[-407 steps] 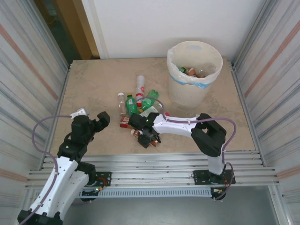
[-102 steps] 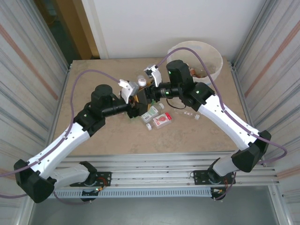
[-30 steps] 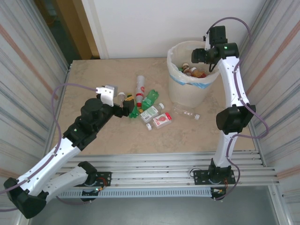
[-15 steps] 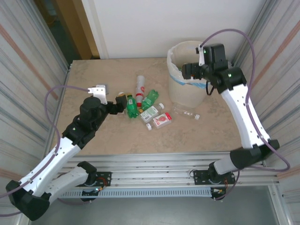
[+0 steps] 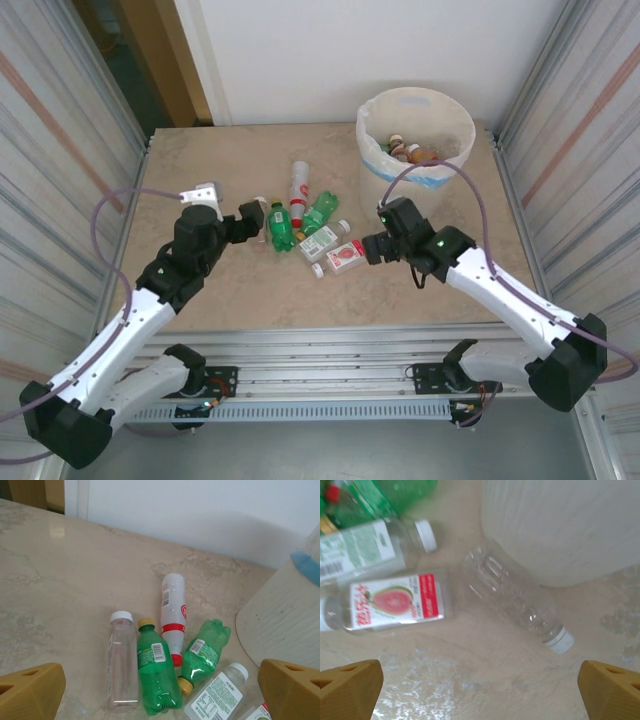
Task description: Put the plastic bottles in the bin
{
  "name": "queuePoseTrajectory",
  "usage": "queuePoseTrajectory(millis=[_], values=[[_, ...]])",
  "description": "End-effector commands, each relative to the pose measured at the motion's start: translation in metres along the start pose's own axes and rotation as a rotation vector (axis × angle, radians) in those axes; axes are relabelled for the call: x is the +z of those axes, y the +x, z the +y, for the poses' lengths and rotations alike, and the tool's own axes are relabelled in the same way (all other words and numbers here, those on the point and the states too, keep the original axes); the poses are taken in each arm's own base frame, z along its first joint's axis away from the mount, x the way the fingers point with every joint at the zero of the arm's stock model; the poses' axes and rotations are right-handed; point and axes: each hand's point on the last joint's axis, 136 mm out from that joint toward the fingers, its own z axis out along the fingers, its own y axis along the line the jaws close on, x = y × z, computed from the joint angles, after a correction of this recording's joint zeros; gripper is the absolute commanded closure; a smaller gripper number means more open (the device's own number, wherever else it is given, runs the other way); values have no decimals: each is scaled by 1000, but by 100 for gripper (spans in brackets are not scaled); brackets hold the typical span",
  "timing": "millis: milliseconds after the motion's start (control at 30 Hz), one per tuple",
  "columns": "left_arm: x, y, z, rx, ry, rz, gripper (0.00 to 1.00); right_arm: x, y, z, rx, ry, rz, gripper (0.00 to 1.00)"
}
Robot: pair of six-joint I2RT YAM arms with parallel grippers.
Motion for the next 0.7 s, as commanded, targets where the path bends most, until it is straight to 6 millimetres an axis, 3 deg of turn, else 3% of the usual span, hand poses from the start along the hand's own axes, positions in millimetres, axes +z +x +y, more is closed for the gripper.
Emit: queuePoseTrajectory(millis=[0, 300, 667], values=[[-2, 1, 6, -42, -15, -9, 1, 16, -10, 3, 36, 10, -57, 2], [-7, -2, 10, -56, -9, -43, 1, 75, -1, 0, 32, 62, -7, 2], [-4, 1, 15, -66, -14, -33, 1, 110, 9, -29, 180, 91, 38, 2]])
